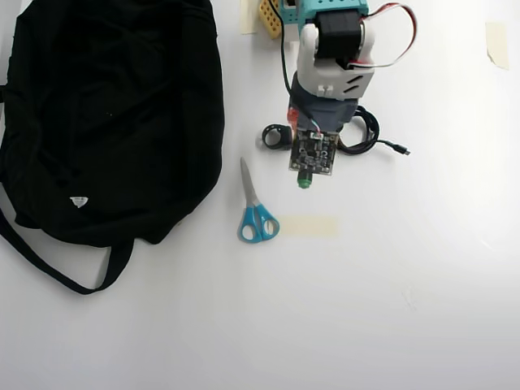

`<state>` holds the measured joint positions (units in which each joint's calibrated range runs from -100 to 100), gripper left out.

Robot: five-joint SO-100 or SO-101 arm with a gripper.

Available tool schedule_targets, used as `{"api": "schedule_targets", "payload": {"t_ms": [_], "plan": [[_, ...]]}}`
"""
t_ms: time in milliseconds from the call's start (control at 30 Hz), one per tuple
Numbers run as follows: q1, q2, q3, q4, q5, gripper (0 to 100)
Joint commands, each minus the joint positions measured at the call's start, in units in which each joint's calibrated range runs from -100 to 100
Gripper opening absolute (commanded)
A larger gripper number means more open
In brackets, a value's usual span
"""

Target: Put the green marker into the black bag

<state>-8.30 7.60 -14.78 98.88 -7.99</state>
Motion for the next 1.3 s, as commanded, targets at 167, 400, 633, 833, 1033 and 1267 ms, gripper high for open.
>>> {"api": "schedule_targets", "payload": {"t_ms": [167,400,633,833,1033,1267], "plan": [[4.8,-13.1,9.9,0.6,-2.2,2],[10.1,-16.0,12.4,0.6,-2.2,2],[18.1,-16.6,12.4,0.6,-1.8,2],[25.5,-16.5,12.2,0.3,-1.8,2],[37.5,-15.3,11.5,0.0,-1.8,2],[48.3,-15.2,11.5,-5.3,-1.8,2]]}}
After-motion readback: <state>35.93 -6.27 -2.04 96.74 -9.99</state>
